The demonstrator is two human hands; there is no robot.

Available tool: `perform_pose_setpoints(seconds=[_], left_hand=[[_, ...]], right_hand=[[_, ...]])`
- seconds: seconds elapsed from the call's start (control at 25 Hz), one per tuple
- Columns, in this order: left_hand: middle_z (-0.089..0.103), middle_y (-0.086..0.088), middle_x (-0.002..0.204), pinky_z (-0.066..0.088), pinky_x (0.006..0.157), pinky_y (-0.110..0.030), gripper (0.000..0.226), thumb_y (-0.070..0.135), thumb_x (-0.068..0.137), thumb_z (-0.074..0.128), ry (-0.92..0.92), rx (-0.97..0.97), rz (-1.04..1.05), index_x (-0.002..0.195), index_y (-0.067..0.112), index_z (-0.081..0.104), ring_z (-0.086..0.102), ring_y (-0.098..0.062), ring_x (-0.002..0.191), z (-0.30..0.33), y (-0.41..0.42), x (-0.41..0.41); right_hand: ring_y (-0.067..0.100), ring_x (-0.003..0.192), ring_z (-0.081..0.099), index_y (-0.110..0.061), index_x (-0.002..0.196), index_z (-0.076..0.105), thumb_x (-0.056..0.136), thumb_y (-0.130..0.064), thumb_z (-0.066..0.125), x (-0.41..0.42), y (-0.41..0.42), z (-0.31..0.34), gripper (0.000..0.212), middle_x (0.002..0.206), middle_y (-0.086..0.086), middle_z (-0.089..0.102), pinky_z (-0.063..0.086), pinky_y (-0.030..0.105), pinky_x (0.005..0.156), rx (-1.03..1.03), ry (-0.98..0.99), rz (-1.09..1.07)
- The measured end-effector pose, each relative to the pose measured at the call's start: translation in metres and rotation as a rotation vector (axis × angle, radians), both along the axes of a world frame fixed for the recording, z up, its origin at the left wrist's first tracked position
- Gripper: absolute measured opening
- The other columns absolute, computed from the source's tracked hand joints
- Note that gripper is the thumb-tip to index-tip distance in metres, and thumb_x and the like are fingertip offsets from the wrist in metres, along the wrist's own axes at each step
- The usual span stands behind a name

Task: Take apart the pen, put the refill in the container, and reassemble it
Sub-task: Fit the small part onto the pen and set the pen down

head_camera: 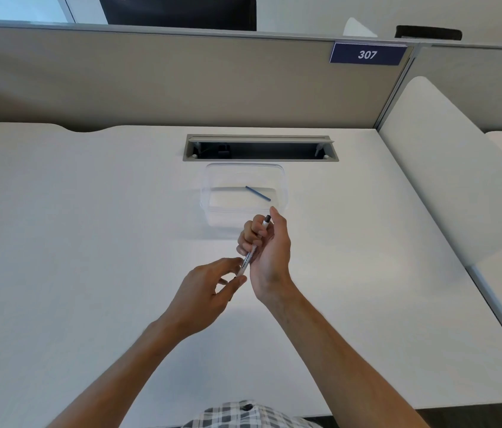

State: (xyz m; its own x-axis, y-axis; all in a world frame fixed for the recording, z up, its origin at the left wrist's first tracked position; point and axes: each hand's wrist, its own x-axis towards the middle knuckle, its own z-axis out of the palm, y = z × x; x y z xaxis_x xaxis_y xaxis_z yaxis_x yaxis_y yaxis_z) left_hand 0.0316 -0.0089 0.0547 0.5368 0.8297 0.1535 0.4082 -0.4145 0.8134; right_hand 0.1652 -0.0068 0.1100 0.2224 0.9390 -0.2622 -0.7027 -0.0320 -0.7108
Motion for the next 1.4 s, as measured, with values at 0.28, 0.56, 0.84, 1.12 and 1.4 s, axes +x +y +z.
perform_pose_setpoints(seconds=[0.28,0.56,0.84,1.12,1.4], left_hand=[[0.058,0.016,0.126,0.050,0.080,-0.030,0.037,0.051,0.092,0.049,0.326,0.133,0.114,0.120,0.028,0.057,0.065,-0.016,0.089,-0.028,0.014,-0.030],[0.033,-0.008,0.155,0.021,0.117,-0.044,0.073,0.061,0.090,0.029,0.622,0.166,0.225,0.142,0.012,0.042,0.019,-0.023,0.147,-0.069,0.033,-0.053],[0.012,-0.002,0.162,0.001,0.120,-0.043,0.086,0.071,0.085,0.010,0.649,0.107,0.243,0.151,0.016,0.022,0.004,-0.018,0.150,-0.092,0.032,-0.054],[0.016,-0.001,0.162,0.004,0.121,-0.044,0.077,0.065,0.090,0.015,0.648,0.150,0.283,0.151,0.018,0.024,0.007,-0.016,0.149,-0.100,0.030,-0.053],[0.017,0.000,0.161,0.005,0.121,-0.045,0.075,0.063,0.091,0.018,0.649,0.162,0.300,0.150,0.019,0.025,0.008,-0.016,0.149,-0.101,0.029,-0.052]], right_hand=[[0.009,0.044,0.012,-0.023,0.052,0.023,0.091,-0.033,0.038,0.007,0.010,-0.017,0.043,0.046,-0.010,0.020,0.009,0.022,0.042,0.030,-0.190,-0.037],[0.011,0.049,0.010,-0.027,0.054,0.019,0.089,-0.029,0.036,0.011,0.020,-0.042,0.038,0.052,-0.005,0.015,0.010,0.022,0.045,0.056,-0.543,-0.082],[0.015,0.056,0.009,-0.024,0.058,0.018,0.084,-0.017,0.032,0.017,0.026,-0.063,0.030,0.059,0.004,0.011,0.008,0.027,0.052,0.055,-0.685,-0.106],[0.014,0.055,0.011,-0.029,0.057,0.018,0.082,-0.012,0.031,0.013,0.026,-0.077,0.033,0.055,-0.005,0.014,0.008,0.028,0.054,0.096,-0.745,-0.089],[0.009,0.053,0.011,-0.035,0.056,0.017,0.077,-0.014,0.032,0.007,0.028,-0.083,0.032,0.051,-0.012,0.013,0.007,0.027,0.055,0.118,-0.815,-0.191]])
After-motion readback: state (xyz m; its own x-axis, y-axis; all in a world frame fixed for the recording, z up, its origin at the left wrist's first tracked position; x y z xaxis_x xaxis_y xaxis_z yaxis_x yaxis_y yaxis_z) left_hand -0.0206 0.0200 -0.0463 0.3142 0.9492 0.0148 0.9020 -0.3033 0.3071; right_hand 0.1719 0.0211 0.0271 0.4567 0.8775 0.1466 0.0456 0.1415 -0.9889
